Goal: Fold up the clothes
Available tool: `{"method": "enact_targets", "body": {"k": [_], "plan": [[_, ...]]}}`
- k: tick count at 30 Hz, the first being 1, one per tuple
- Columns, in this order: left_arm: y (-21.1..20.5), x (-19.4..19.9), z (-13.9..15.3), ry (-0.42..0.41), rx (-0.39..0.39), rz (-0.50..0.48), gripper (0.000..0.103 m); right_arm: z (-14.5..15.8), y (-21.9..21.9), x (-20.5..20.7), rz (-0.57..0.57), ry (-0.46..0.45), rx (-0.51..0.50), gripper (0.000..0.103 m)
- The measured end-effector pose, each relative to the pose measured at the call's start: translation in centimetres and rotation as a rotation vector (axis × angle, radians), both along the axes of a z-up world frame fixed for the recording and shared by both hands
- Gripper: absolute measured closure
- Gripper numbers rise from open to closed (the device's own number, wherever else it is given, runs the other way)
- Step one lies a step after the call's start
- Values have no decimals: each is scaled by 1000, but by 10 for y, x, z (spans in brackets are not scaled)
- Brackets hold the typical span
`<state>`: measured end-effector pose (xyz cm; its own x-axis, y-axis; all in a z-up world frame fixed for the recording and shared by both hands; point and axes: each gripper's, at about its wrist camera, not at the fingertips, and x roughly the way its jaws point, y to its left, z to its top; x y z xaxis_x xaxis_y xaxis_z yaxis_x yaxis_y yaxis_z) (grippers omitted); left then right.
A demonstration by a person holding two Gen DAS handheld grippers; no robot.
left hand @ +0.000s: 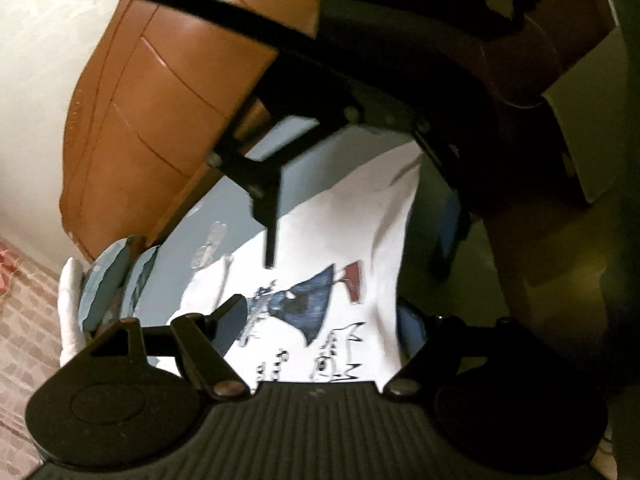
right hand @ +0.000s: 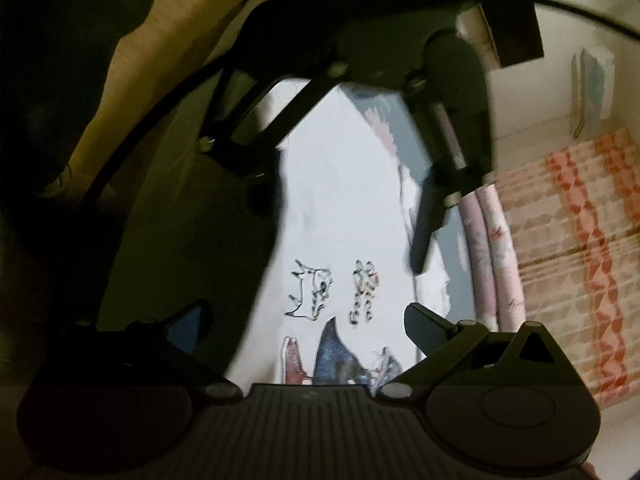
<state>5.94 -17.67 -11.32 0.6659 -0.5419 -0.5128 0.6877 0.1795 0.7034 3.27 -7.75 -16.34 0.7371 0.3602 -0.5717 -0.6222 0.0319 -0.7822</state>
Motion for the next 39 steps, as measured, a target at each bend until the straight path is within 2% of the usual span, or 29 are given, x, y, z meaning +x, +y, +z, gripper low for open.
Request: {"method": "enact_targets", "body": {"k": [8,13,16,28,29,30,31,33,34,36,37,38,39], "plan": [[-3,-2,-6,39,19,6,24,22,1,25,-103,18,36,0],[3,6,-16,100,77,143,24,26,0,35,-137,23,10,0],[18,7,-19,98,117,201,24,25,-1,35,-146,25,-3,0],[66,2,-15,120,287,342,25,17,-7,45,-210,78,-40,1],[69,3,-15,127,301,335,32,17,-7,48,-213,98,-40,5],[70,4,-14,137,310,322,44,18,-7,50,-218,130,-41,12],[70,3,-13,153,317,305,51,19,-6,51,-225,165,-43,17],[69,1,-12,190,336,276,79,21,-5,52,-228,227,-48,37],[69,-2,-12,206,344,263,83,22,-4,52,-229,257,-51,43],[70,-4,-11,233,358,242,96,24,-3,55,-234,314,-56,66],[70,-4,-10,246,364,232,97,25,-3,55,-239,345,-57,74],[70,-1,-9,259,367,228,98,26,-3,56,-249,381,-55,91],[70,3,-7,270,366,229,99,27,-3,57,-261,418,-52,95]]}}
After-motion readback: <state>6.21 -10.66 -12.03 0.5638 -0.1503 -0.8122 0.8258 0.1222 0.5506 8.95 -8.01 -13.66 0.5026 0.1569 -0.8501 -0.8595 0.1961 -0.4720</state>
